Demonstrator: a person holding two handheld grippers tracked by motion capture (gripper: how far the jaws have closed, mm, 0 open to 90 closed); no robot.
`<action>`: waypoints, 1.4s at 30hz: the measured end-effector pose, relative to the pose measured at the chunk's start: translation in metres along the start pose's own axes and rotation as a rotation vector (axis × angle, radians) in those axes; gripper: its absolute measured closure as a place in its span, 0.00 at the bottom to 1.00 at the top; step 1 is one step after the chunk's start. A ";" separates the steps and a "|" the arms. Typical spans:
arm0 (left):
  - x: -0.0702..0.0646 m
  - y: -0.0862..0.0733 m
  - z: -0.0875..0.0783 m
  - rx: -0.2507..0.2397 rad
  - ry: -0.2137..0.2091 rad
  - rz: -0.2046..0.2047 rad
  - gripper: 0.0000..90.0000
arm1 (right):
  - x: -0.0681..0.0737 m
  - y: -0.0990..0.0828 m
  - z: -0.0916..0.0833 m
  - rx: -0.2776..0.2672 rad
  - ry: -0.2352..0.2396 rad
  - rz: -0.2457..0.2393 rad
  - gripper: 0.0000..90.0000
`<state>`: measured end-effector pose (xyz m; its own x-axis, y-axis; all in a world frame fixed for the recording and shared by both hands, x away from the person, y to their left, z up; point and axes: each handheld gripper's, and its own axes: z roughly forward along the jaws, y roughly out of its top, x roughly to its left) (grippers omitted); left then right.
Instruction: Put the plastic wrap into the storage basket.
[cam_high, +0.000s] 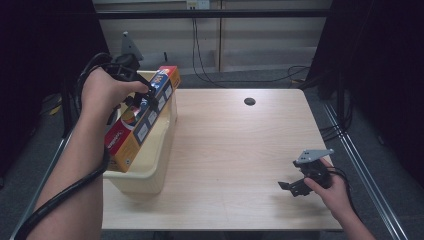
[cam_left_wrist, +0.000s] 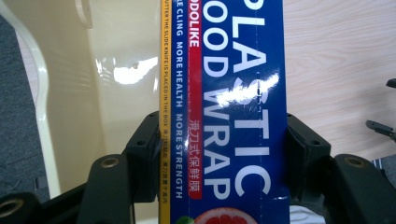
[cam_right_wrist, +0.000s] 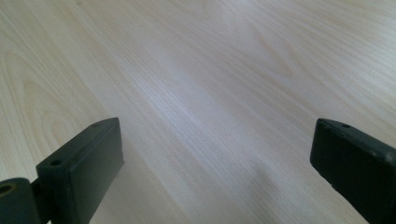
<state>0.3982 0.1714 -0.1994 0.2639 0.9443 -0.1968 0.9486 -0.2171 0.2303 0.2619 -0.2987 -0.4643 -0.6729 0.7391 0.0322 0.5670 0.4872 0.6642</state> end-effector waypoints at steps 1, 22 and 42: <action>0.001 -0.001 0.000 0.002 -0.003 -0.008 0.45 | 0.000 0.000 0.000 0.004 0.004 0.004 0.03; 0.025 -0.011 -0.002 -0.009 0.047 -0.083 0.45 | 0.000 0.001 0.000 0.000 -0.002 0.001 0.03; 0.038 -0.017 0.026 0.031 0.069 -0.143 0.45 | 0.002 0.000 0.001 0.003 -0.005 0.000 0.03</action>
<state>0.3970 0.2047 -0.2357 0.1140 0.9806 -0.1594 0.9809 -0.0856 0.1749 0.2614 -0.2971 -0.4643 -0.6709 0.7410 0.0284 0.5683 0.4891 0.6617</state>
